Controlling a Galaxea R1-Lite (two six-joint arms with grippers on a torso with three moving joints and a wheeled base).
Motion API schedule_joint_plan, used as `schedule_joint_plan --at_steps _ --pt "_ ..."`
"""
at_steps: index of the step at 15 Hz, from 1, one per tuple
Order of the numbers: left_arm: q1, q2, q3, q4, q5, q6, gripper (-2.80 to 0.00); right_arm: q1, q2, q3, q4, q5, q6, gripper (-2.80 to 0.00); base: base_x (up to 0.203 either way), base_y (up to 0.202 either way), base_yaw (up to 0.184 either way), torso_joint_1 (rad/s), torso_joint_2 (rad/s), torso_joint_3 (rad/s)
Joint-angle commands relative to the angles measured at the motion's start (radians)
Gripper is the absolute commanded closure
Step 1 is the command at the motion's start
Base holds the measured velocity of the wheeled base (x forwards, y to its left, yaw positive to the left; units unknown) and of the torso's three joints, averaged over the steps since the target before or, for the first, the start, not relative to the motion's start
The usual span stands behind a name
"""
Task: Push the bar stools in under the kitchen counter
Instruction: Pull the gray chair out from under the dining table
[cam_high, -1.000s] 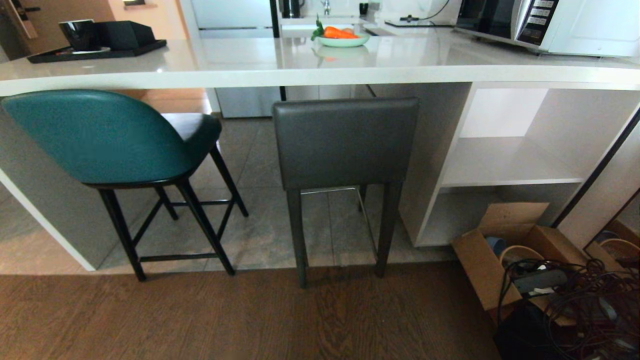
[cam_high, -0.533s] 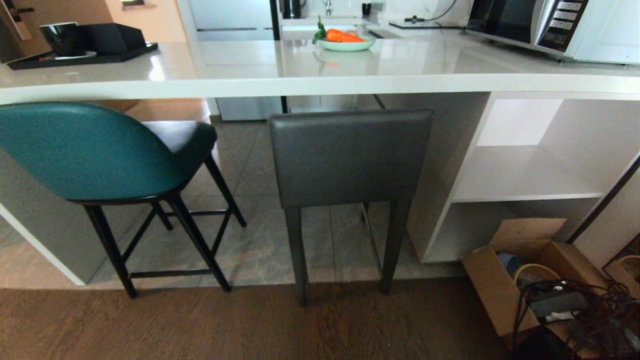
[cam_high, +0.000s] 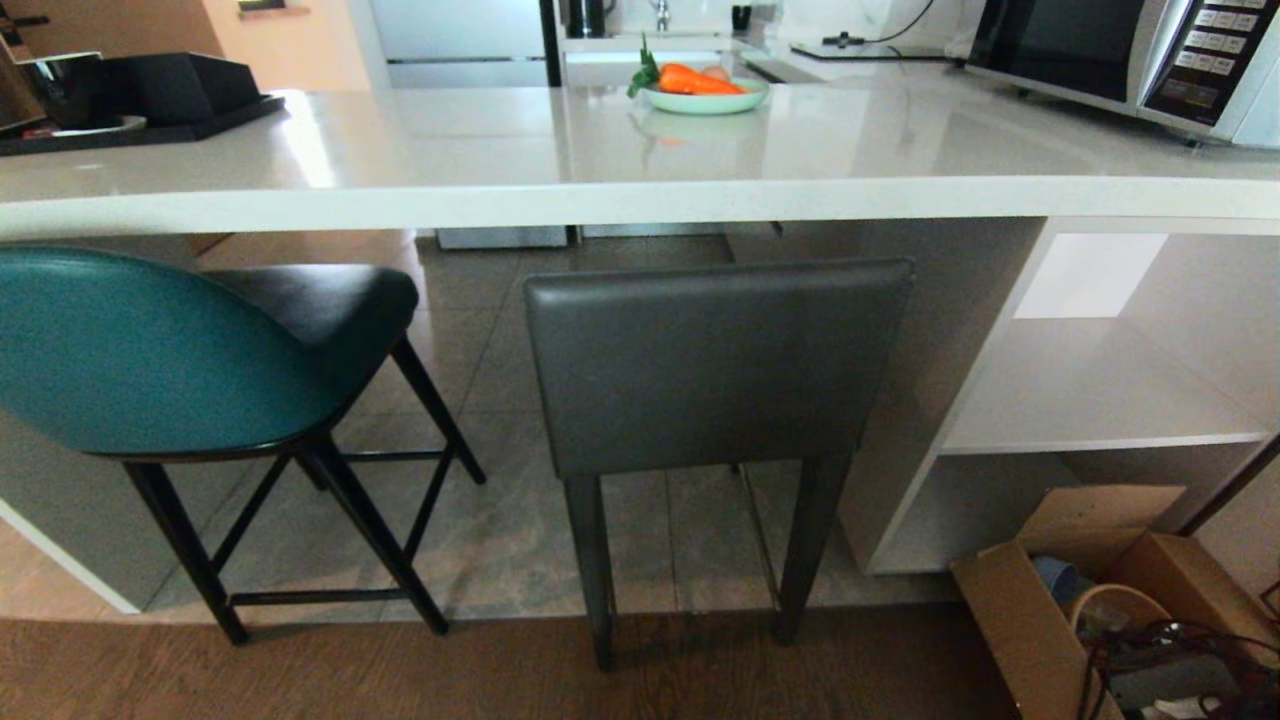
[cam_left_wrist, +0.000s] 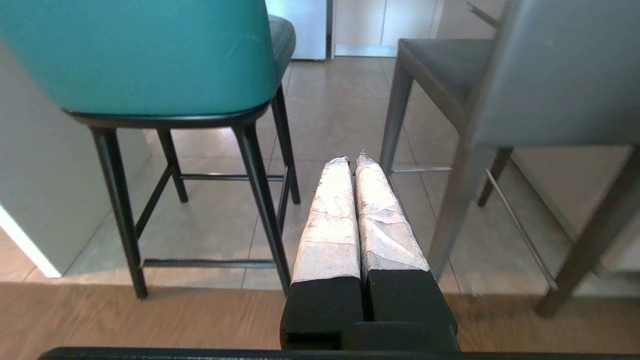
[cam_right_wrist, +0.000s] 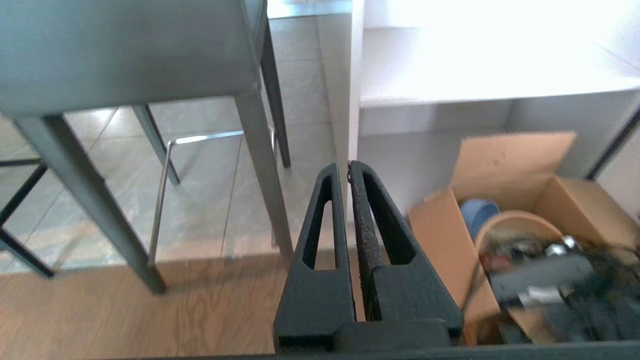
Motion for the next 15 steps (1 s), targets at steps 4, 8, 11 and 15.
schedule_joint_plan --at_steps 4,8,11,15 --pt "0.0 0.0 0.04 -0.001 0.0 -0.001 0.0 0.0 0.002 0.023 -0.001 0.0 0.0 0.0 0.194 0.0 0.001 0.002 0.0 0.002" --pt "0.0 0.001 0.04 -0.003 0.0 -0.002 0.0 0.0 0.002 0.023 -0.001 0.0 0.0 0.0 0.188 0.0 0.002 0.002 0.0 0.002" --pt "0.0 0.001 0.04 -0.003 0.0 -0.001 0.0 0.0 0.002 0.023 -0.001 0.0 0.0 0.0 0.034 0.0 0.0 0.004 0.0 0.0" --pt "0.002 0.0 0.04 -0.003 0.0 -0.002 0.0 0.0 0.0 0.023 -0.001 0.0 0.0 0.0 0.0 0.0 0.0 0.0 0.0 0.0"
